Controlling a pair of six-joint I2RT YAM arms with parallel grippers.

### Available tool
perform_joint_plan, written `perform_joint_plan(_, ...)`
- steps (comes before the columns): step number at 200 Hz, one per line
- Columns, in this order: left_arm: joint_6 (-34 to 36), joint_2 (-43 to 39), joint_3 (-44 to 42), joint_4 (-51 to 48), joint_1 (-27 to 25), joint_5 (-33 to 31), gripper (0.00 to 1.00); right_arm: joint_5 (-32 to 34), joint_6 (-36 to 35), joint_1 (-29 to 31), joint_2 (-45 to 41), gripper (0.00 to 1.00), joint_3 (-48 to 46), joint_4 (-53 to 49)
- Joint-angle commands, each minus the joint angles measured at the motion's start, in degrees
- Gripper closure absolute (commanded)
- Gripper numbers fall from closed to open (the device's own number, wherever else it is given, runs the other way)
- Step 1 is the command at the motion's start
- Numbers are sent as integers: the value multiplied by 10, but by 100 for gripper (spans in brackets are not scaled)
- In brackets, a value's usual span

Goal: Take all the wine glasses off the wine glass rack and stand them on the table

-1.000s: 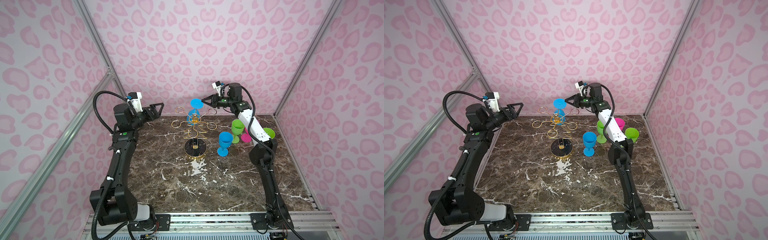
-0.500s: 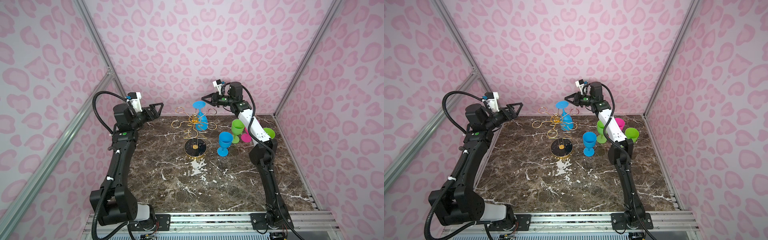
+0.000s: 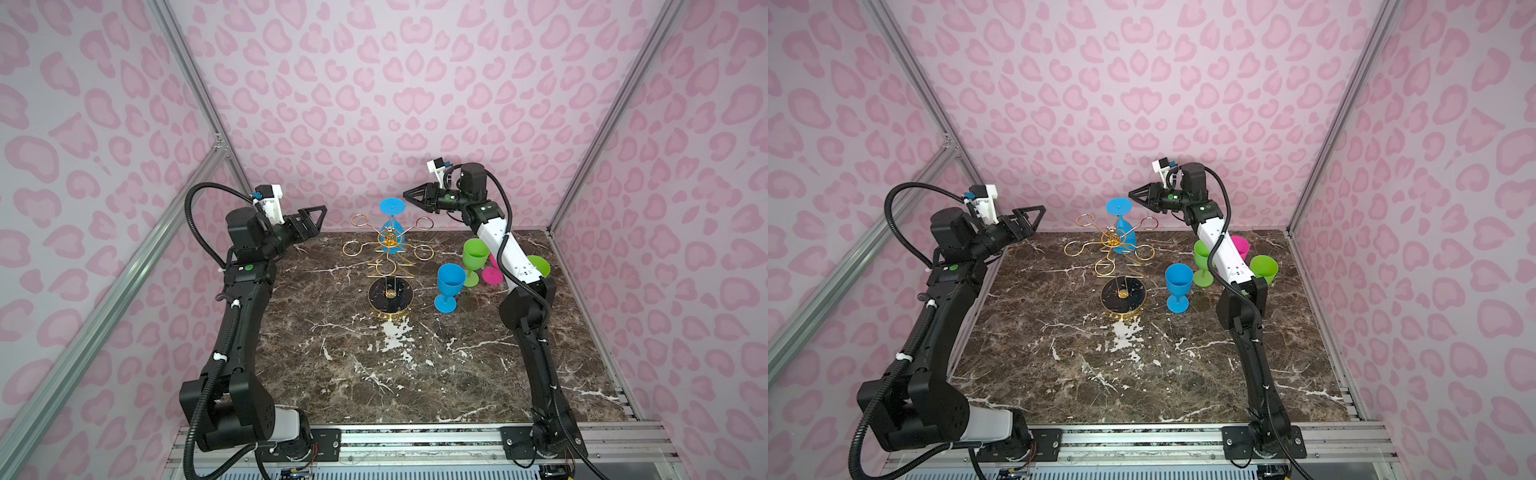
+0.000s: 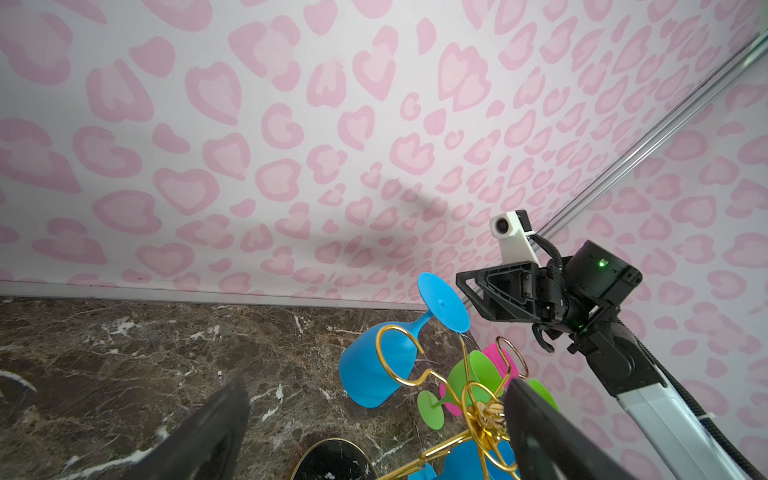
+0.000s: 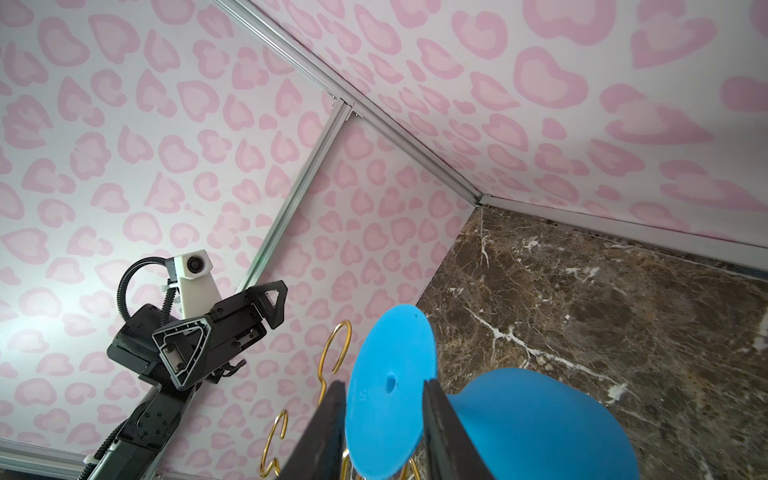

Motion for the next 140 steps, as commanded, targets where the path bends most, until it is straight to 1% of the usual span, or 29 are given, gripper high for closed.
perform_joint_plan(1,-2,-5,-1,22,0,7,3,-1,-28,-1,-6,57,3,-29)
perform_joint_plan(22,-4,-4,-1,23,0,8,3,10,-56,-1,-6,54,3,-68)
perform_joint_plan(40,-4,-4,-1,24,0,8,3,13,-69,-1,-4,52,3,-83)
perform_joint_plan(73,-4,-4,-2,23,1,8,3,8,-68,1,4,50,3,-76)
perform_joint_plan(140,-5,-4,-2,24,2,9,3,2,-57,10,14,49,4,-53)
